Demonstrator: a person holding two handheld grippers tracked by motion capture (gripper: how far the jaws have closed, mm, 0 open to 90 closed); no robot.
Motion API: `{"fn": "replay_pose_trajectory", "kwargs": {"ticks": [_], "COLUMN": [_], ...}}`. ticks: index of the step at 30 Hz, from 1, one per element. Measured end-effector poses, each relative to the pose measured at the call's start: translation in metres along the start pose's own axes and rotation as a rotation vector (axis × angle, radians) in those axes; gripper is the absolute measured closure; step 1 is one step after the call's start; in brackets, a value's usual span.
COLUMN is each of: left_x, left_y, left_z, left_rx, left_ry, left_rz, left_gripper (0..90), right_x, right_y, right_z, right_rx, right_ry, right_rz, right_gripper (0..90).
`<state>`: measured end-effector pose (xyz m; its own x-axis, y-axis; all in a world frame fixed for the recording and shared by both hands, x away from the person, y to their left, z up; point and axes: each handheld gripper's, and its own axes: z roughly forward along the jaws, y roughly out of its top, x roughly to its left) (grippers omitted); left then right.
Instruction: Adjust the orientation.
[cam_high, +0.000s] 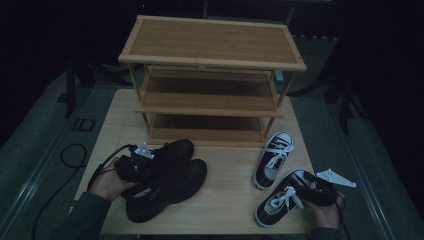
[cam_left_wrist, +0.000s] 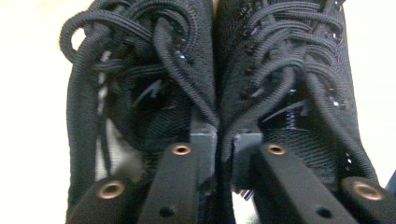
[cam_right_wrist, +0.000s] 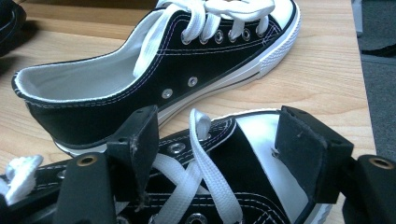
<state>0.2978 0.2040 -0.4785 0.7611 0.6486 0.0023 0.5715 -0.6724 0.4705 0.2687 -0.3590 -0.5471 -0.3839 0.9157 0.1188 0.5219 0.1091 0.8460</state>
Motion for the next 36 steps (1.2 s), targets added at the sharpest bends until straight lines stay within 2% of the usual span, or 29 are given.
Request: {"fn": "replay_pose_trajectory", "kwargs": {"ticks": [2,6,10,18,23,36], "left_x": [-0.002,-0.008,-0.013,-0.021,-0.021,-0.025], "left_y": [-0.001,0.0,0.003,0.007,0.01,0.03], "left_z": [0.0,-0.001,-0.002,-0.005,-0.012,-0.013], "left_rx": [-0.011,-0.003,-0.01,-0.039,-0.059,-0.063], "left_ry": [0.005,0.024,0.047,0.074,0.077,0.088], "left_rz": [-0.003,0.029,0.041,0.035,0.02,-0.007], "left_gripper": [84.9,85.4,85.7,85.9,85.9,85.8], "right_x": [0.0,0.0,-0.001,-0.001,-0.001,-0.001], "right_y": [0.0,0.0,0.0,0.0,0.0,0.0], "right_z": [0.0,0.0,0.0,0.0,0.0,0.0], "right_rx": [0.0,0.0,-0.001,-0.004,-0.003,-0.004], "right_ry": [0.0,0.002,0.005,0.007,0.006,0.008], "right_rz": [0.0,0.0,0.002,0.001,0.0,0.0], "right_gripper": [30.3,30.2,30.2,30.2,30.2,30.2]}}
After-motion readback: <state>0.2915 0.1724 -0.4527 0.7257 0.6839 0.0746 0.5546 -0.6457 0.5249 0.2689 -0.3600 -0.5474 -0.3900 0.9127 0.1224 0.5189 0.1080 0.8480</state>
